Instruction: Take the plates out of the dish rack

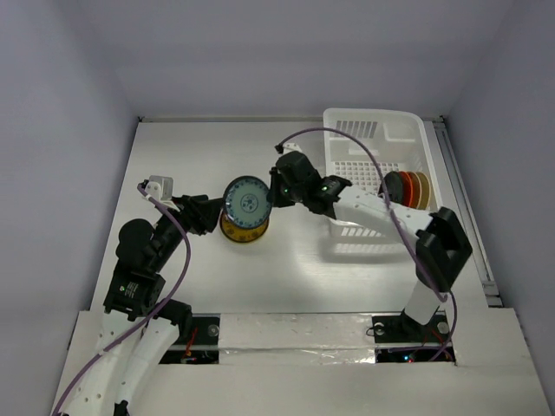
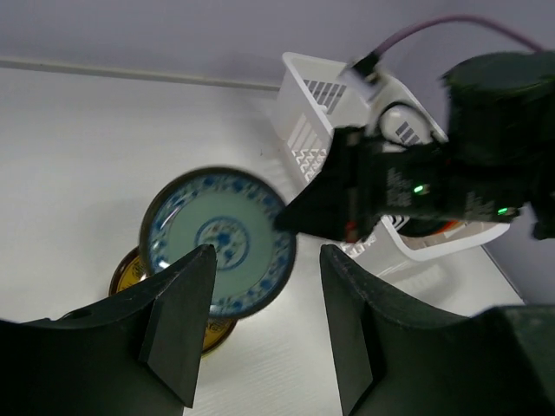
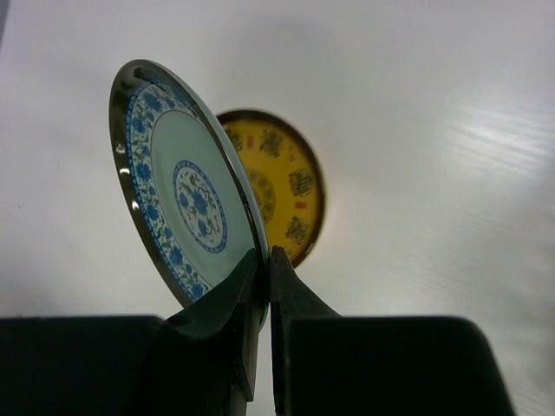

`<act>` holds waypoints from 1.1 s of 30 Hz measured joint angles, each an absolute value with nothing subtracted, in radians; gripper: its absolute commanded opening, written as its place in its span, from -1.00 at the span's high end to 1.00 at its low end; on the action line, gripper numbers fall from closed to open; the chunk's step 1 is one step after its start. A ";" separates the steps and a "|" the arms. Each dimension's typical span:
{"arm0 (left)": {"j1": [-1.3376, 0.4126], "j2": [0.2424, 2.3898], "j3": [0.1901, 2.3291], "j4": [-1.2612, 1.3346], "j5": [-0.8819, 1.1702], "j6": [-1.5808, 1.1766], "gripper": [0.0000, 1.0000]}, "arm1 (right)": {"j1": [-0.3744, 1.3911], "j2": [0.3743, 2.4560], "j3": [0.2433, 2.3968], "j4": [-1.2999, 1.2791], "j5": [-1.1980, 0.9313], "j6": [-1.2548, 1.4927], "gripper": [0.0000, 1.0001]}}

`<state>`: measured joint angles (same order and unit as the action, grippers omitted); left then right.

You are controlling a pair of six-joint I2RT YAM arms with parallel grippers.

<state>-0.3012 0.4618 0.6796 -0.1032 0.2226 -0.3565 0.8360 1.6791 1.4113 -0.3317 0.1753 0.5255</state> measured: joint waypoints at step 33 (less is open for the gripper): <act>-0.299 0.463 0.680 -0.103 0.223 -0.356 0.25 | 0.835 1.452 1.275 -0.362 0.418 0.597 0.99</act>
